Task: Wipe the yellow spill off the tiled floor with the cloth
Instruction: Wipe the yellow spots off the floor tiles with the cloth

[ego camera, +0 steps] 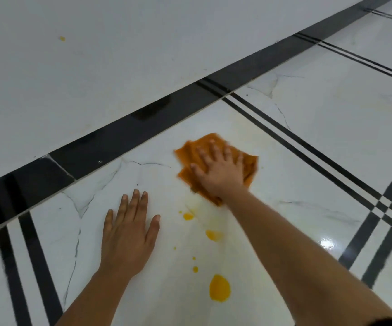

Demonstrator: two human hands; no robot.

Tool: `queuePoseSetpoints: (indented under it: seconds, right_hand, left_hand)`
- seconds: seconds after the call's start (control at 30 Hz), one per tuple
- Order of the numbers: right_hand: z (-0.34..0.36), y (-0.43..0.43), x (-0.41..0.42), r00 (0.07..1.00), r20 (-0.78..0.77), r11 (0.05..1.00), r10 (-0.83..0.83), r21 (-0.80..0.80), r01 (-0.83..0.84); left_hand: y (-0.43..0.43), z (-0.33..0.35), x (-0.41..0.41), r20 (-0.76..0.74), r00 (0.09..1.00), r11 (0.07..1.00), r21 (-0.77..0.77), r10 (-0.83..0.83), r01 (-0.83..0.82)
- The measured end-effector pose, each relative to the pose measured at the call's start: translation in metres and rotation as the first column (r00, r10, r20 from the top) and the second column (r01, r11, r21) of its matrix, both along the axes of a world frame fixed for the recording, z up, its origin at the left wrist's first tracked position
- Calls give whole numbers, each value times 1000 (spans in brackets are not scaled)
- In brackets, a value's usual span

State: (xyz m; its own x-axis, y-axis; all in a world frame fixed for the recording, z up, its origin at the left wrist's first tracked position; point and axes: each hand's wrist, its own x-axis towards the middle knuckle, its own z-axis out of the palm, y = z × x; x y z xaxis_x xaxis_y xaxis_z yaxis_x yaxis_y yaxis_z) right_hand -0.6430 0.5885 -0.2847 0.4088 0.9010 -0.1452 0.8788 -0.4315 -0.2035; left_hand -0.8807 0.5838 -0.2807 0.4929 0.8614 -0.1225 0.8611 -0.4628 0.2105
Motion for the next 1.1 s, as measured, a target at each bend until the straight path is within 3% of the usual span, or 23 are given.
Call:
queuePoseSetpoints:
  seconds: [0.1,0.17,0.23,0.3,0.37,0.43,0.53,0.6,0.67,0.77,0.83,0.93,1.03,1.1]
  right_hand:
    - [3,-47,-57,914,-19,914,406,38,-405]
    - [1,-107,-52,876,30,874,482,65,-482]
    - [0,-129,-18,931,60,932,359,22,-361]
    - [0,-105,4,995,39,996,87,-14,-86]
    - [4,-70,-12,997,-21,997,-73,-12,73]
    - [5,-74,-57,996,-24,996,85,22,-84]
    - [5,-173,-100,888,-43,889,458,30,-457]
    - [9,-214,-77,904,-39,905,426,10,-426]
    - [7,-196,-48,966,7,965,260,-48,-260]
    - [12,-139,-57,995,-89,996,-34,-84,27]
    - [13,-149,-97,989,-80,991,124,-43,-127]
    - [11,-245,-130,863,-83,865,499,-22,-502]
    - [3,-271,-101,904,3,904,427,7,-427]
    - [3,-235,-81,982,12,982,190,-14,-189]
  left_hand:
    - [-16,3,-18,1,999,999,-10,35,-35]
    - [-32,2,-30,28,999,999,-6,41,-41]
    - [-45,0,-38,19,1000,1000,18,0,0]
    - [-55,-4,-45,17,999,999,43,-31,30]
    - [-60,-7,-48,31,999,997,72,-29,27]
    - [-70,-7,-52,39,999,997,76,4,-7]
    - [-98,-3,-60,14,999,998,33,52,-53]
    - [-120,0,-65,-9,997,997,18,72,-72]
    - [-142,4,-70,-25,995,995,2,101,-101]
    - [-158,5,-75,-31,993,993,-23,115,-116]
    - [-159,3,-83,-35,995,995,-2,96,-97]
    - [-165,-2,-91,-19,995,995,-22,96,-97]
    - [-175,-3,-100,-24,997,998,-5,68,-69]
    - [-179,-6,-102,-31,999,1000,-20,11,-11]
